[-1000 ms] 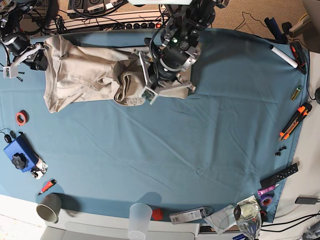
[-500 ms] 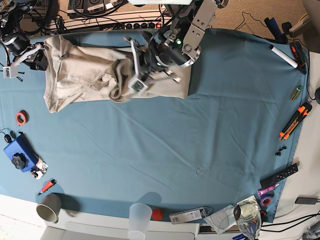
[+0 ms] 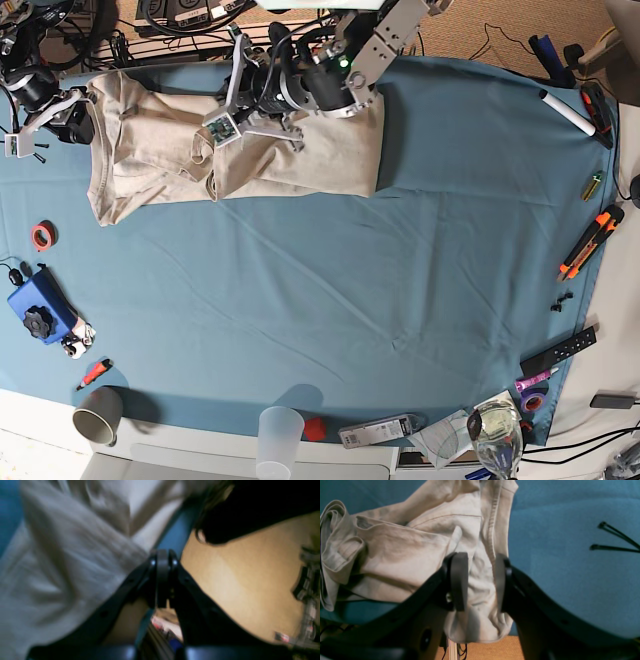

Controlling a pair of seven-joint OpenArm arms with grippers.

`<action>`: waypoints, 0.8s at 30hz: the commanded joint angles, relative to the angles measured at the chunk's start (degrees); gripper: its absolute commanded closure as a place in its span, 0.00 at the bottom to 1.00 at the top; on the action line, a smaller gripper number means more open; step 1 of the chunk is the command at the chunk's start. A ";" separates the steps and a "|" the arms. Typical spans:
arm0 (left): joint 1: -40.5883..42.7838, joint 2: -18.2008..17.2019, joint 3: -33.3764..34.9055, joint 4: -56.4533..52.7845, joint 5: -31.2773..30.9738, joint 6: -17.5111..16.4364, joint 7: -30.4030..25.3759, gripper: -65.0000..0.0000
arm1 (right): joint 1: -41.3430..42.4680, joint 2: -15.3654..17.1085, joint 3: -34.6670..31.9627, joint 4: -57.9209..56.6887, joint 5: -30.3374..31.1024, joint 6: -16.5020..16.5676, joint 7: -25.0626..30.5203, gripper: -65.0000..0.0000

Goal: Fold the T-shirt properly
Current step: 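Carry the strip end with the left gripper toward the right gripper, folding it, then lower the folded end onto the strip and press with the left gripper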

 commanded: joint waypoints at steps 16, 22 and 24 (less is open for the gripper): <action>1.57 1.62 -3.74 -5.79 17.20 7.93 -11.54 1.00 | 0.02 1.44 0.66 0.87 0.96 0.06 2.05 0.71; 1.62 1.62 -3.74 -6.67 5.20 3.72 -6.27 1.00 | 0.02 1.44 0.66 0.87 0.96 0.06 2.05 0.71; 1.73 1.62 -3.74 -6.67 2.82 2.89 -6.51 1.00 | 0.02 1.44 0.66 0.87 0.98 0.06 2.08 0.71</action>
